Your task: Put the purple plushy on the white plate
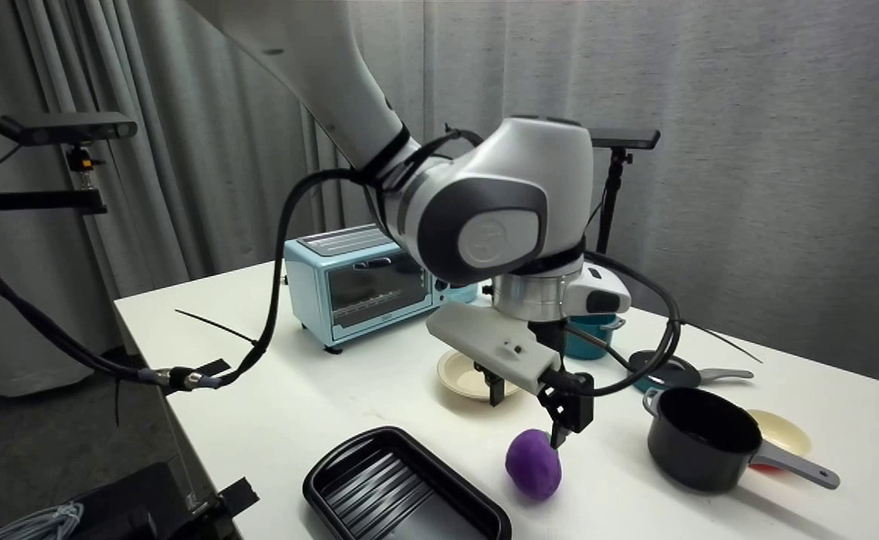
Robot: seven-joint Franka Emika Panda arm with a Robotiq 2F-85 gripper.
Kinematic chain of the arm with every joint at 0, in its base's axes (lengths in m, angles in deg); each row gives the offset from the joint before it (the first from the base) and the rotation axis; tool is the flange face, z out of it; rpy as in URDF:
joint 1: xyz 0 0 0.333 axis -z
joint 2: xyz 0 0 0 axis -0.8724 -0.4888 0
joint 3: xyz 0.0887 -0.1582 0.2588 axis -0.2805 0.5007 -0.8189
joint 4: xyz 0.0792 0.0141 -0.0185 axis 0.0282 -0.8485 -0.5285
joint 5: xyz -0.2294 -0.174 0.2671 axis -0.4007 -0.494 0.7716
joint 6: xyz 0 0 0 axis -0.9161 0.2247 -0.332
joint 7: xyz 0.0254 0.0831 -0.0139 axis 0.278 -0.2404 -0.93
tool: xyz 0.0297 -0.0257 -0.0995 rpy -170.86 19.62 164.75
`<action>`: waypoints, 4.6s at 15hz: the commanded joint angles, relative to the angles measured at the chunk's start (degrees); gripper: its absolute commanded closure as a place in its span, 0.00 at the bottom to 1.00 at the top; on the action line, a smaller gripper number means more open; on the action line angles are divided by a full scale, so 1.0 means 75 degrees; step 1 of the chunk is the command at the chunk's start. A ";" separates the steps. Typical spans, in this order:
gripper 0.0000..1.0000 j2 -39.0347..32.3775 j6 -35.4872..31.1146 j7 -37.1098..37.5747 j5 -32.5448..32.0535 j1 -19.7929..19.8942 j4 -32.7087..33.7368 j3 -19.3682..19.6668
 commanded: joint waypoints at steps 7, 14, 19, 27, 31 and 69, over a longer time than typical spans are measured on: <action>0.42 -0.2093 -0.0138 0.0536 -0.0399 0.0392 0.1256 -0.0472; 0.89 -0.1720 0.0341 0.0890 -0.0379 0.0208 0.1697 -0.0949; 0.96 -0.1529 0.0423 0.0843 -0.0186 0.0042 0.2092 -0.1517; 1.00 -0.2182 -0.0081 0.0788 0.0337 -0.0080 0.2551 -0.2197; 0.60 -0.2365 -0.0226 0.0760 0.0287 -0.0059 0.2559 -0.2230; 0.00 -0.1864 0.0399 0.0771 0.0213 -0.0131 0.2934 -0.2243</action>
